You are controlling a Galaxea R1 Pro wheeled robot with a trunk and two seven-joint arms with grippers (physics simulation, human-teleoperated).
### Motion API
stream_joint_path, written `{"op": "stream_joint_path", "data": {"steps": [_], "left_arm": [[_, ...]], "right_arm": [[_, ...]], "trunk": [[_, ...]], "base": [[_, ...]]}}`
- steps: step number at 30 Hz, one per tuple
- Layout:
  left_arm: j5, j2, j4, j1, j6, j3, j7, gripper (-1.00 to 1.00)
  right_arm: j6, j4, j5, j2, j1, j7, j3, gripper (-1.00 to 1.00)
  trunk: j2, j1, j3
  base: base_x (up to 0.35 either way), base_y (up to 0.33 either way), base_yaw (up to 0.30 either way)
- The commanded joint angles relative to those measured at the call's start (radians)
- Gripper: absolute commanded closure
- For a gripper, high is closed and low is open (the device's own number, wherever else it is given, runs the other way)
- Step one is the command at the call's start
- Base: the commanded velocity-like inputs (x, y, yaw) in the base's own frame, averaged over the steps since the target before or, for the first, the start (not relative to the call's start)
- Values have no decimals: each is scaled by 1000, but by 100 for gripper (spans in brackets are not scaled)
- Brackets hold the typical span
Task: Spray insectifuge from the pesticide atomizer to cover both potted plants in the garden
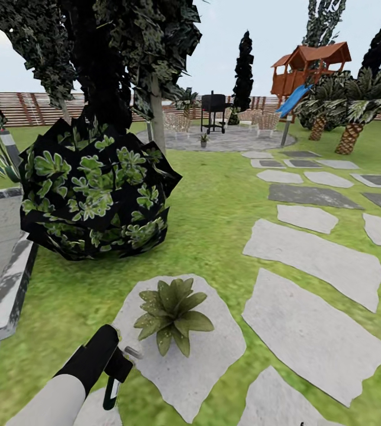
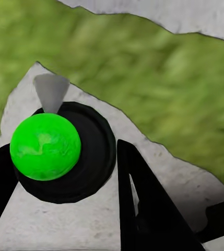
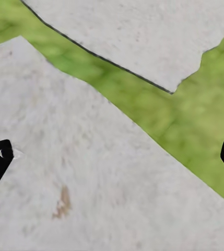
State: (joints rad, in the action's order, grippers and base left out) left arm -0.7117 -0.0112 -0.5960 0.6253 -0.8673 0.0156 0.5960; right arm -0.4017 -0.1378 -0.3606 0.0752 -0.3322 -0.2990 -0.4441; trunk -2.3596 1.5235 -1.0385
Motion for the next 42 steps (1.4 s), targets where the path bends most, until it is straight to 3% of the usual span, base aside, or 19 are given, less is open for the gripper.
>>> {"op": "stream_joint_path", "data": {"steps": [1,10,27,42], "left_arm": [[-9,3,-1,1,-3,2,-5,100],[-8,-3,-1,0,-3,2,-18,100],[-8,-3,-2,0,-2,6,-18,100],[-8,-3,-2,0,-2,6,-18,100]], "right_arm": [[-3,1,-11,0,-1,-3,-7,-100],[-5,2,-13,3,-1,-1,-6,-100],[-5,1,-12,-1,-1,-3,-5,-100],[-5,1,-12,-2,-1,-3,-5,-100]], "trunk": [[0,0,-1],[0,0,-1],[0,0,-1],[0,0,-1]], "base": [[2,-1,277],[0,-41,107],[81,-267,14],[23,-275,264]]}}
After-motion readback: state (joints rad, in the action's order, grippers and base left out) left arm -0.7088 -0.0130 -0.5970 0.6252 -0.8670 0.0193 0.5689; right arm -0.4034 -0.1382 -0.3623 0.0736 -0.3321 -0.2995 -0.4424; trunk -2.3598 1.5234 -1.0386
